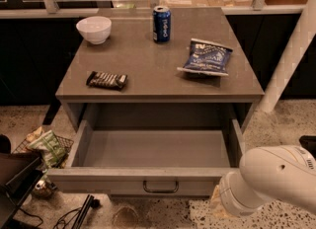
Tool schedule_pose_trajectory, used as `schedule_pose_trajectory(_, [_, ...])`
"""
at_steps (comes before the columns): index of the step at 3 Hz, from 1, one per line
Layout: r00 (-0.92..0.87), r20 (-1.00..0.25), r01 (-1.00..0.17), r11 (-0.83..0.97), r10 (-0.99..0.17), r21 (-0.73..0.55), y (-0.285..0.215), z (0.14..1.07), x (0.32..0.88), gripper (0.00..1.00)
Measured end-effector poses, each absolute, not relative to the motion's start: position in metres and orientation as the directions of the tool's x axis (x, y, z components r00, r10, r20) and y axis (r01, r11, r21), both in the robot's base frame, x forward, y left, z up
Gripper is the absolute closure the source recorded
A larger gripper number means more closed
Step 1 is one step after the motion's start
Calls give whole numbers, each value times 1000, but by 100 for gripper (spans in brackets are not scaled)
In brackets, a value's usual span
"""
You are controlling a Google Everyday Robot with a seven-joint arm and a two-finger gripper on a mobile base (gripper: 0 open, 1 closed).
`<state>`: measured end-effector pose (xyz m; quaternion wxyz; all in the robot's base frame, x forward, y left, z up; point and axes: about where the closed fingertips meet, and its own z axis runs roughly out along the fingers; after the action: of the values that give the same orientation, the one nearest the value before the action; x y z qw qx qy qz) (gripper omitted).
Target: Close top drawer
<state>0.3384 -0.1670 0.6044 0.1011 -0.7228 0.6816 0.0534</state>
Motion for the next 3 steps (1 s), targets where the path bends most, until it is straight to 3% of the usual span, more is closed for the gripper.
schedule_pose_trajectory(3, [117, -122, -990, -105, -986, -98, -163, 607, 386, 100])
